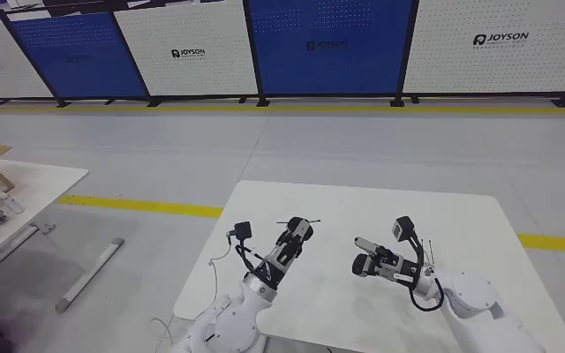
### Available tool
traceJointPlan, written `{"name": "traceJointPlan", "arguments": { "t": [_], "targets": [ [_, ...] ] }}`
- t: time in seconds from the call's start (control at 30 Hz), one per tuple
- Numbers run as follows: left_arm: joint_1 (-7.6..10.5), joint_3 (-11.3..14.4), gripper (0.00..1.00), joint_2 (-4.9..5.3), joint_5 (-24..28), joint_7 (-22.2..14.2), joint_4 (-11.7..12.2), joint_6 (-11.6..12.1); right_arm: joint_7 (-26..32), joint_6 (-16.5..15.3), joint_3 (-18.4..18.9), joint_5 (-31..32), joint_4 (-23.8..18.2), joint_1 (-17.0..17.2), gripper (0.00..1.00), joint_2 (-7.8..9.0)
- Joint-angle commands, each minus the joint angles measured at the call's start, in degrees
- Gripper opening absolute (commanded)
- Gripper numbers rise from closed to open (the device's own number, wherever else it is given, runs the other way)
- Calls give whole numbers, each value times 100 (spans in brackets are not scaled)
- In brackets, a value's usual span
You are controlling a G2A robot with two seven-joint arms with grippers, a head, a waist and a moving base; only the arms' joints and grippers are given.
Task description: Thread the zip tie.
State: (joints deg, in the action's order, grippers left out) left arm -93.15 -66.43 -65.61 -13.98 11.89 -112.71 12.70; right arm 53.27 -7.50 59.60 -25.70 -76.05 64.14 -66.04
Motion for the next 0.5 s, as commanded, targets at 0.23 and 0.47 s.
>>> {"name": "traceJointPlan", "arguments": {
  "t": [0.23, 0.47],
  "targets": [
    [-236, -158, 0, 5, 20, 143, -507, 185, 0, 0, 0, 0, 0, 0, 100, 0],
    [-199, -138, 0, 4, -86, -11, -388, 65, 0, 0, 0, 0, 0, 0, 100, 0]
  ]
}}
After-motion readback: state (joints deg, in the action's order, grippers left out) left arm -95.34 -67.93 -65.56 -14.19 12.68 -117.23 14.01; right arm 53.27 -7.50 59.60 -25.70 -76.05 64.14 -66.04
